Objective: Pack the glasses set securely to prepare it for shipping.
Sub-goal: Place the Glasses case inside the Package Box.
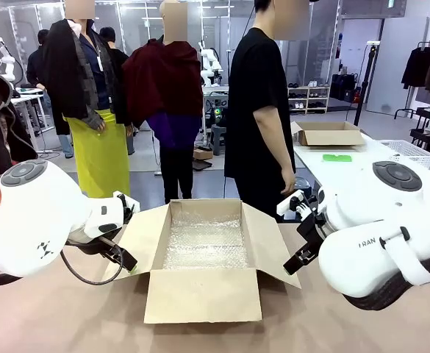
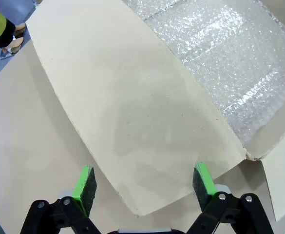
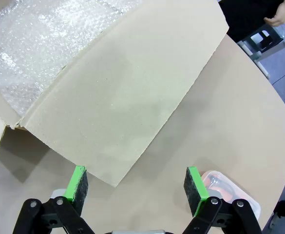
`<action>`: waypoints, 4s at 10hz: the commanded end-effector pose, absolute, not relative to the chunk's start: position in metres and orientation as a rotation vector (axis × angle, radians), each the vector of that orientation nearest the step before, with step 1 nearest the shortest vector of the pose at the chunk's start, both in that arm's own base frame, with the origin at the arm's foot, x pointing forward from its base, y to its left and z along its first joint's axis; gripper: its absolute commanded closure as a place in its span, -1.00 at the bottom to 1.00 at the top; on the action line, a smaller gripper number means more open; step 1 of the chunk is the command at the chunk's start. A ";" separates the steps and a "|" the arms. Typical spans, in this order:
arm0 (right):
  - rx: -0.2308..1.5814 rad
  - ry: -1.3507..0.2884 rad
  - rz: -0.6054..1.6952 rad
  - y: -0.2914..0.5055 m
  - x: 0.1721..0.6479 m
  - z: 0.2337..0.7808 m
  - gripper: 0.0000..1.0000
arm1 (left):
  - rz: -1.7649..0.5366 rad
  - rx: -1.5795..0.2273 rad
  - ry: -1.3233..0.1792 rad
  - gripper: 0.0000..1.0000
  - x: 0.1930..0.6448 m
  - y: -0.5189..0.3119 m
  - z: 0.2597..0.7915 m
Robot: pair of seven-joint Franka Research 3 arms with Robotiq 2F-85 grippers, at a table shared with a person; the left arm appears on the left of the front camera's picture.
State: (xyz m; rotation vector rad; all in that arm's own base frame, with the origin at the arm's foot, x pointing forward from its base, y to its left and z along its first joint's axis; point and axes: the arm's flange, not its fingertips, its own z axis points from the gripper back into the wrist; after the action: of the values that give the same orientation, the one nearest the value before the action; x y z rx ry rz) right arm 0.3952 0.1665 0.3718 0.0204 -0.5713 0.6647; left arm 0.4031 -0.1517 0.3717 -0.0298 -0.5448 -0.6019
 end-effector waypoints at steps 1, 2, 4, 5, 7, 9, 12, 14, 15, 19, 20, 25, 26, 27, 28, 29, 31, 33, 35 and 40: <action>0.022 -0.571 0.663 0.167 0.395 0.372 -1.00 | -0.601 -0.030 -0.545 -1.00 0.403 -0.151 0.372; 0.022 -0.571 0.663 0.167 0.395 0.372 -1.00 | -0.601 -0.030 -0.545 -1.00 0.403 -0.151 0.372; 0.022 -0.571 0.663 0.167 0.395 0.372 -1.00 | -0.601 -0.030 -0.545 -1.00 0.403 -0.151 0.372; 0.020 -0.571 0.665 0.167 0.395 0.372 -1.00 | -0.602 -0.030 -0.545 -1.00 0.403 -0.152 0.372; -0.007 -0.510 0.703 0.136 0.402 0.402 -1.00 | -0.657 -0.081 -0.536 -1.00 0.396 -0.124 0.424; 0.016 -0.402 0.860 0.096 0.410 0.432 -1.00 | -0.741 -0.181 -0.493 -1.00 0.380 -0.098 0.474; 0.053 -0.299 1.117 0.058 0.422 0.458 -1.00 | -0.861 -0.305 -0.526 -1.00 0.350 -0.070 0.543; 0.042 -0.238 1.209 0.048 0.426 0.460 -1.00 | -0.922 -0.361 -0.564 -1.00 0.341 -0.056 0.566; 0.038 -0.335 1.139 0.052 0.426 0.466 -1.00 | -0.900 -0.366 -0.578 -1.00 0.341 -0.056 0.565; 0.034 -0.266 1.162 0.049 0.421 0.464 -1.00 | -0.910 -0.423 -0.657 -1.00 0.329 -0.051 0.573; 0.069 -0.211 1.292 0.046 0.429 0.462 -1.00 | -0.881 -0.394 -0.598 -1.00 0.337 -0.056 0.573; 0.123 -0.073 1.812 0.043 0.456 0.424 -1.00 | -0.881 -0.394 -0.598 -1.00 0.337 -0.056 0.573; 0.109 -0.063 1.777 0.043 0.462 0.416 -1.00 | -0.881 -0.394 -0.598 -1.00 0.337 -0.056 0.573; 0.100 -0.061 1.750 0.041 0.467 0.410 -1.00 | -0.881 -0.394 -0.598 -1.00 0.337 -0.056 0.573; 0.080 -0.049 1.723 0.038 0.471 0.405 -1.00 | -0.881 -0.394 -0.598 -1.00 0.337 -0.056 0.573; 0.072 -0.050 1.707 0.037 0.473 0.401 -1.00 | -0.881 -0.394 -0.598 -1.00 0.337 -0.056 0.573; 0.017 -0.046 1.650 0.032 0.479 0.394 -1.00 | -0.881 -0.394 -0.598 -1.00 0.337 -0.056 0.573; -0.070 -0.081 1.580 0.026 0.490 0.379 -1.00 | -0.881 -0.394 -0.598 -1.00 0.337 -0.056 0.573; -0.065 -0.099 1.552 0.019 0.495 0.376 -1.00 | -0.881 -0.394 -0.598 -1.00 0.337 -0.056 0.573; -0.056 -0.075 1.535 0.010 0.513 0.341 -1.00 | -0.881 -0.394 -0.598 -1.00 0.337 -0.056 0.573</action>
State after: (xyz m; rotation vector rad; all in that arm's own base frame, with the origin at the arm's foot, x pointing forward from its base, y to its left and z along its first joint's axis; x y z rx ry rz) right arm 0.5049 0.0091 0.3520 -0.0340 -0.0878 1.5589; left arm 0.3371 -0.0576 0.5720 -0.3782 -0.5967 -0.8701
